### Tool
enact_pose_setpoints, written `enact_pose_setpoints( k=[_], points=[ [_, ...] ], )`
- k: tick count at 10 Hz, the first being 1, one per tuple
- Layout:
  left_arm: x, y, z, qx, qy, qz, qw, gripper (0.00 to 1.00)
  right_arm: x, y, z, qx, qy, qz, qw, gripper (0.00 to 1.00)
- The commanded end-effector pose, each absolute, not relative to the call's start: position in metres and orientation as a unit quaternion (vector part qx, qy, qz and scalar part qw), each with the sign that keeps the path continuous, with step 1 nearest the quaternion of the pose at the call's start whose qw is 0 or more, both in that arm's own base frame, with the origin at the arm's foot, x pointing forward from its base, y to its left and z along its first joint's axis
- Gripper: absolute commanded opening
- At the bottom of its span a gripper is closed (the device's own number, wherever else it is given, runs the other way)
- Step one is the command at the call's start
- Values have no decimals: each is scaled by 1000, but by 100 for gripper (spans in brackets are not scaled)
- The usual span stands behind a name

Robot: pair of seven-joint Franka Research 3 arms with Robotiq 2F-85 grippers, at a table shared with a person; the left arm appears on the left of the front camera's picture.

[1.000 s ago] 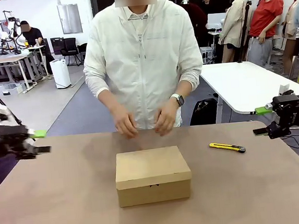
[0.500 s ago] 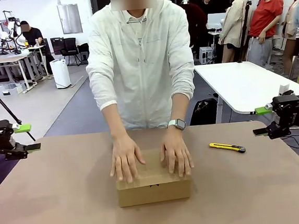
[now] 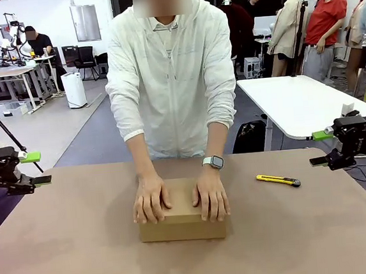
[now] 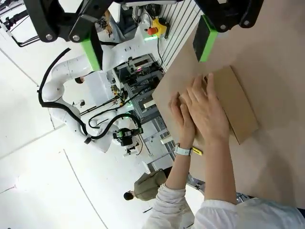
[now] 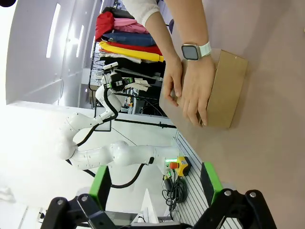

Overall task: Pack the items into the box.
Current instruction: Close the Mailer Box.

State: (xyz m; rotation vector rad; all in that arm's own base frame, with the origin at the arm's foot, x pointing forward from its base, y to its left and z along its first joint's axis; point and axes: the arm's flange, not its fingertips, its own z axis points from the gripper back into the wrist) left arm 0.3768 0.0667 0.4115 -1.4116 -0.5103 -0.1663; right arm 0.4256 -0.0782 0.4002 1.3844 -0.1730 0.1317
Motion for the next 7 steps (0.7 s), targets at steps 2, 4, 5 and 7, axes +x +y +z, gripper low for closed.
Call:
enact_pose_setpoints(
  k=[2,4,5,7],
  points=[
    [375,68,412,-636,-236,-84,730,100,420,-76,402,635,-75,65,767,100],
    [375,68,412,-636,-236,-84,730,100,420,-76,402,635,-75,65,767,100],
    [375,68,412,-636,-236,-84,730,100,420,-76,402,635,-75,65,767,100],
    [375,68,412,-636,-236,-84,730,100,420,-76,402,635,-75,65,767,100]
  ],
)
